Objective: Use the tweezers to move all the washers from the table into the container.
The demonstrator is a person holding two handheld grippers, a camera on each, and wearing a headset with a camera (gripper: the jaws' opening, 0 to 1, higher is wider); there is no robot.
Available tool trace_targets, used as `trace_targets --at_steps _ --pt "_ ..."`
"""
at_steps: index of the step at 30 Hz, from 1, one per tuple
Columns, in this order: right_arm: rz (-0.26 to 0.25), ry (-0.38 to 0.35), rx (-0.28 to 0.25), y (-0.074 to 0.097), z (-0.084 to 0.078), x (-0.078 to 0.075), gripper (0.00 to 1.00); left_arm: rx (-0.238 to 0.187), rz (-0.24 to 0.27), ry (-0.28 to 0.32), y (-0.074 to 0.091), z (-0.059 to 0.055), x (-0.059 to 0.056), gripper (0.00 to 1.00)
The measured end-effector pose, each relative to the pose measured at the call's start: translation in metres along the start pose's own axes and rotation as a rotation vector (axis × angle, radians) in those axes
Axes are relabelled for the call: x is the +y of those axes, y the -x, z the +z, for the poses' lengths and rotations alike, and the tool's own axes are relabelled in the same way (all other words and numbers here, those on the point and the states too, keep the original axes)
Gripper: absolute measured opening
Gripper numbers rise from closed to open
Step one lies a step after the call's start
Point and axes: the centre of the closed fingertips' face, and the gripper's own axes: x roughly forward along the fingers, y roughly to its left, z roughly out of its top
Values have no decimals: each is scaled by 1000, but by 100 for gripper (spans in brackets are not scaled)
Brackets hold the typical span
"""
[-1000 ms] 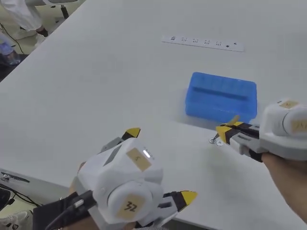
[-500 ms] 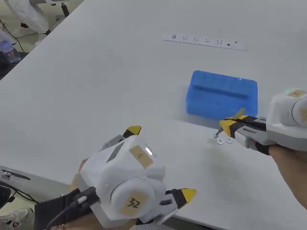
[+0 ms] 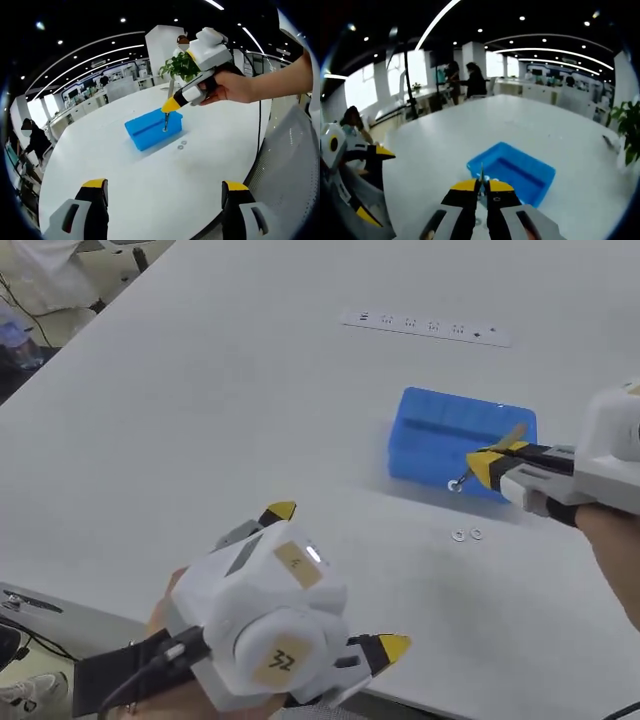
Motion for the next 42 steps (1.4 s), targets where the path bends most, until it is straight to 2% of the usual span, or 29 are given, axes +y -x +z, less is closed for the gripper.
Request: trace_targets --at_steps 5,9,16,20,23,25,28,36,42 --pt "-12 12 -19 -4 11 -6 3 7 1 -8 0 -1 0 96" --pt "-20 18 -28 -14 19 -18 3 9 0 -9 -1 -1 0 96" --pt "-40 18 -32 -27 25 -29 3 13 0 -8 -1 -2 0 96" --pt "-46 12 -10 -36 22 -36 3 18 -3 -8 -1 -3 -1 95" --pt "-50 23 28 -48 13 -42 3 17 -4 -8 -1 -3 -1 95" --pt "-51 25 42 -50 10 -44 3 20 -5 -9 -1 -4 -1 95" --pt "-24 36 73 -58 4 -43 3 26 -5 -13 -2 -5 -1 95" --pt "-8 65 155 -69 -18 -45 3 32 -2 -13 -2 -6 -1 94" --pt "-7 90 181 -72 -24 -44 3 42 -2 -19 -2 -7 -1 94"
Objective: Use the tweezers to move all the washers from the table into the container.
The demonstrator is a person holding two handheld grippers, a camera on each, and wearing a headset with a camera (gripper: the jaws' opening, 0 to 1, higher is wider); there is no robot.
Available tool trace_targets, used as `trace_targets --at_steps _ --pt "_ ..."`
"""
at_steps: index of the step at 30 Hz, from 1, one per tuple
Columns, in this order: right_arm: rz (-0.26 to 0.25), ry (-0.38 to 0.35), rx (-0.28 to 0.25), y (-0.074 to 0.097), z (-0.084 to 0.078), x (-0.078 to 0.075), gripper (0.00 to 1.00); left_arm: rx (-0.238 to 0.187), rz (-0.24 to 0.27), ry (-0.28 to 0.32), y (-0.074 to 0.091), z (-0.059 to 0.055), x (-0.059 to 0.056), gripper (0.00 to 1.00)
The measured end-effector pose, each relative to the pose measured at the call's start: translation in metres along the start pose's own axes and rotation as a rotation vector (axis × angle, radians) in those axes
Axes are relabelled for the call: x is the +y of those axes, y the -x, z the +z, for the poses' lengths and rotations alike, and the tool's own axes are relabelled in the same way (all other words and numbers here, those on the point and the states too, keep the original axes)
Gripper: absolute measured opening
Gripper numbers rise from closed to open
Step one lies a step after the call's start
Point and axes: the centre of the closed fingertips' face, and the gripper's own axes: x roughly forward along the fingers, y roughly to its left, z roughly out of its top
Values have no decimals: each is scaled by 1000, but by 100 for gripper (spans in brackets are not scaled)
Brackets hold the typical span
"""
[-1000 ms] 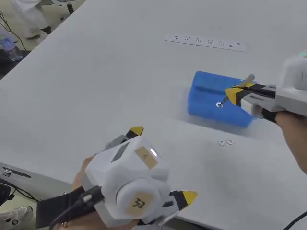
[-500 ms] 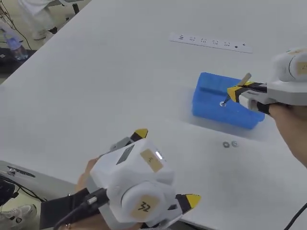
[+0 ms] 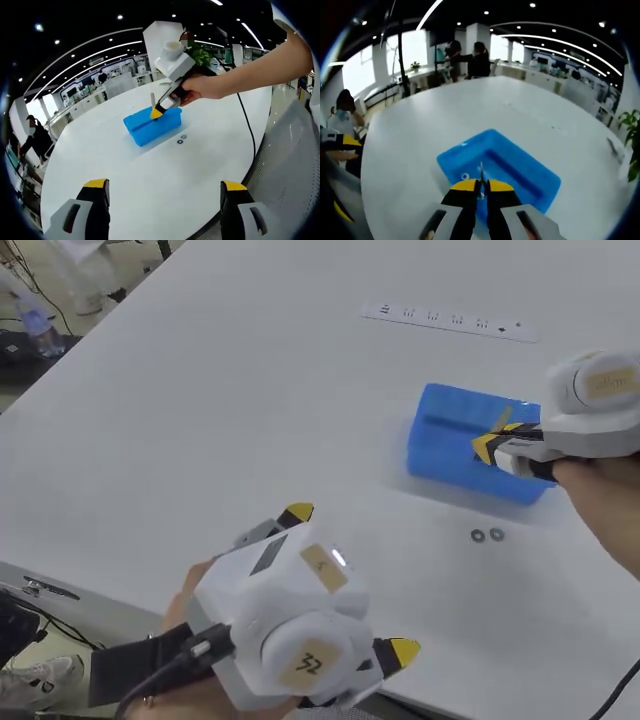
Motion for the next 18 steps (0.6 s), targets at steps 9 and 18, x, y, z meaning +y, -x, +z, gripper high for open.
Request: trace_targets --at_steps 9,18 --pt "2 -40 -31 -2 3 -7 3 7 0 -6 0 -1 0 93" --pt "11 -103 -47 2 2 -10 4 -1 4 -2 0 1 1 94"
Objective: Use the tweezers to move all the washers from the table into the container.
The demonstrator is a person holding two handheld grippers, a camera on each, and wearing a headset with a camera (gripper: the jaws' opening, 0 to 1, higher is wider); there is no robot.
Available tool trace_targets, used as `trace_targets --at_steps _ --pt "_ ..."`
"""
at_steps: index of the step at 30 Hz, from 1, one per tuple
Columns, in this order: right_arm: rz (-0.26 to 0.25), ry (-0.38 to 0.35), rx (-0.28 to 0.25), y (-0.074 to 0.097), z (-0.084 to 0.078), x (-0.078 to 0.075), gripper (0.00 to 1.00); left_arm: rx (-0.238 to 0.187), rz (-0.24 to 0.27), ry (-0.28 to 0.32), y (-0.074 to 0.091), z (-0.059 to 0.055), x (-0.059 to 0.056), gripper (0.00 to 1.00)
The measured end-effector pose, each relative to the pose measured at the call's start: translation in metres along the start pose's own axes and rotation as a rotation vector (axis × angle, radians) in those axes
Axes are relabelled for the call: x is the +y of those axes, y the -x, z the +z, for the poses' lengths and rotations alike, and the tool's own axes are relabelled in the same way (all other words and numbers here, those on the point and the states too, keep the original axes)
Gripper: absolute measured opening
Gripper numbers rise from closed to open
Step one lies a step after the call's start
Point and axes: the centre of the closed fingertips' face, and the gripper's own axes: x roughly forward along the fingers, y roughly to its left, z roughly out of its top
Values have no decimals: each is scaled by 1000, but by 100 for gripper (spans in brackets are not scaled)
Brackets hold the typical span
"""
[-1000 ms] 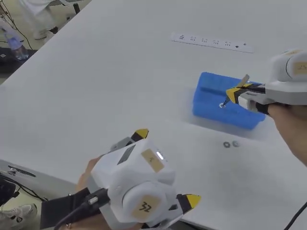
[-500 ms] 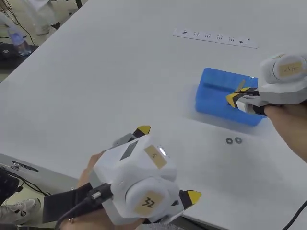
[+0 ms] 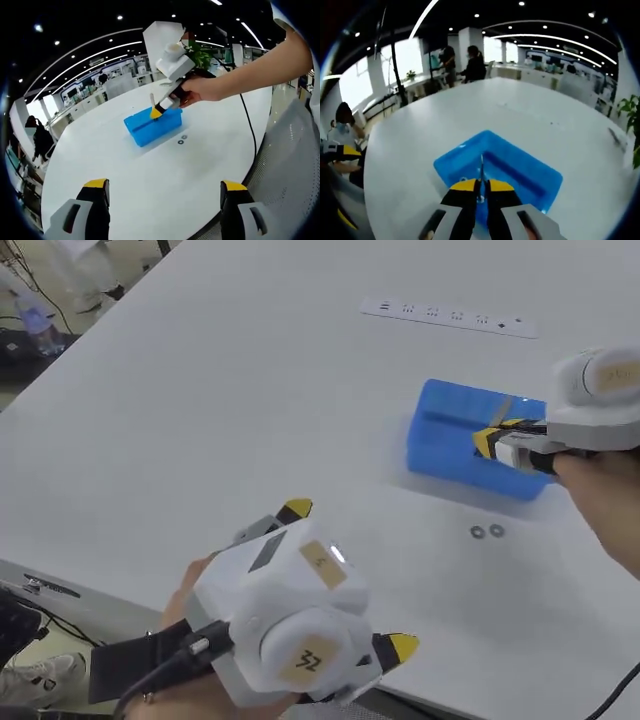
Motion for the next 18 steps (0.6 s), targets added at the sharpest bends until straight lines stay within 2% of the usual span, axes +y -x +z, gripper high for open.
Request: trace_targets --at_steps 7,9,18 --pt "-2 0 -44 10 10 2 4 1 4 -4 0 0 1 94" --pt "-4 7 -57 21 16 6 4 4 2 -5 0 -1 0 94" --pt "10 28 -98 42 29 15 4 6 -1 -7 -1 -1 0 94"
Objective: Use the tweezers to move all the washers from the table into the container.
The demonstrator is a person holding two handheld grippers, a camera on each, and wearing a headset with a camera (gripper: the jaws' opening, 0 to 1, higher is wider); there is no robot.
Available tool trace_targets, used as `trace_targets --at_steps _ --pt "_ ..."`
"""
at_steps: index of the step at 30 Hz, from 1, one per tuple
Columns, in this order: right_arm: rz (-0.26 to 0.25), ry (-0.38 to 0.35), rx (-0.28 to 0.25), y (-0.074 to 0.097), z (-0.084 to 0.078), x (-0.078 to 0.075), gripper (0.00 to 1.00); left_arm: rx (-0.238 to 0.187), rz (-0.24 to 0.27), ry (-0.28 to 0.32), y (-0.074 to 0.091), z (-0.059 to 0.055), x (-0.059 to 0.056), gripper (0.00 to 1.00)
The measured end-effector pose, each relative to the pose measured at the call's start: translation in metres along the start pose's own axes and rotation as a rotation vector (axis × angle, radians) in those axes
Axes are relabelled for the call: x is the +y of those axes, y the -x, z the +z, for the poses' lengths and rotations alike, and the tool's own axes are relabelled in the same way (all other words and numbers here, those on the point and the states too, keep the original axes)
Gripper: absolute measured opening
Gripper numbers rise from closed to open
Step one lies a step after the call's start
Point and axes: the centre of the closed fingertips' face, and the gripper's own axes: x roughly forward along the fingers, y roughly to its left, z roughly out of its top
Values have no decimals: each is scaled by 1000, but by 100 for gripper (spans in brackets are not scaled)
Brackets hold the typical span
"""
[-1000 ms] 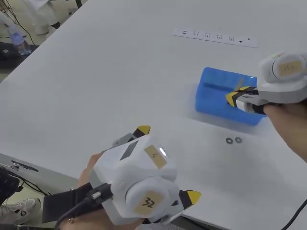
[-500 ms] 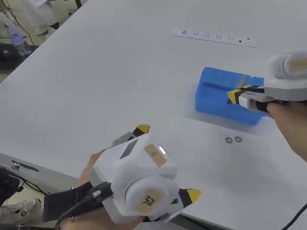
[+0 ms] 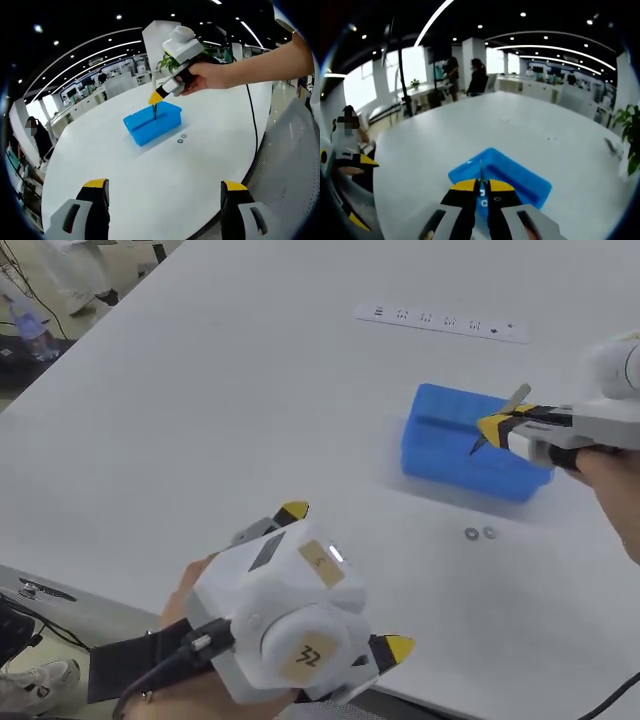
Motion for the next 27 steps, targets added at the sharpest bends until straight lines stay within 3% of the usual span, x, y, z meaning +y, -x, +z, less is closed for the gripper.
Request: trace_targets --at_steps 12,27 --pt "39 -38 -19 23 -5 22 3 8 -5 -8 -1 -1 -1 94" --pt "63 -36 71 25 -49 43 4 14 -4 -14 -1 -2 -1 94"
